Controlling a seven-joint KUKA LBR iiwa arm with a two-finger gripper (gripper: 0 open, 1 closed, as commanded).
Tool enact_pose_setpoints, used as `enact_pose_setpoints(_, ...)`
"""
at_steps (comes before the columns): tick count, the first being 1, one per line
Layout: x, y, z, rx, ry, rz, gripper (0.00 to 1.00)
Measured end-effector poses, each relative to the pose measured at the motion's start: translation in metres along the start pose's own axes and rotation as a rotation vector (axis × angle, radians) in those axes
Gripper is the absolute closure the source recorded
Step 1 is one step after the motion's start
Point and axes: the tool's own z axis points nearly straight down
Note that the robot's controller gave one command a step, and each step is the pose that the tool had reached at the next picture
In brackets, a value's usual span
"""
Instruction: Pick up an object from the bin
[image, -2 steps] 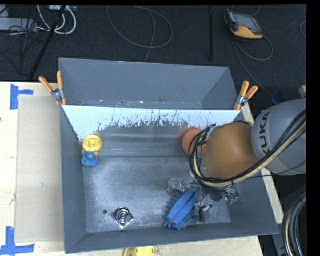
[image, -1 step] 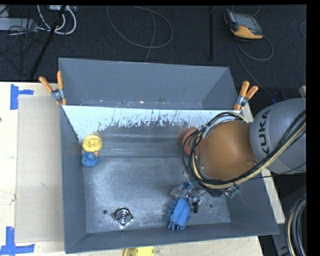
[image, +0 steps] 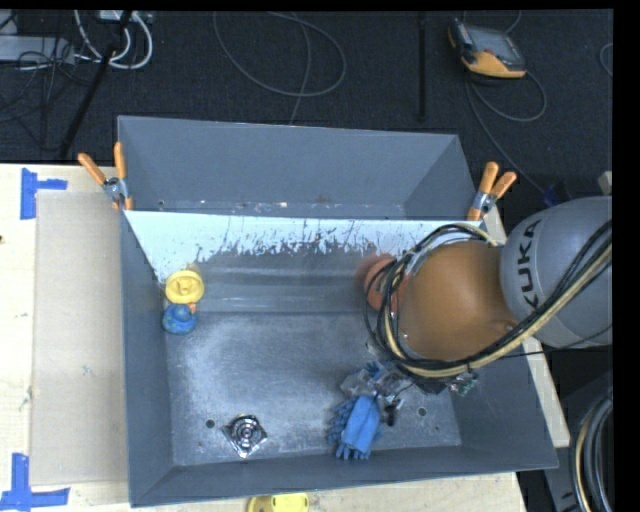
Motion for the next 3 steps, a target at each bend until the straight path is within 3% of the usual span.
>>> enact_pose_setpoints(3, 0.001, 0.002, -0.021, -0.003, 0.004, 0.002, 1.0)
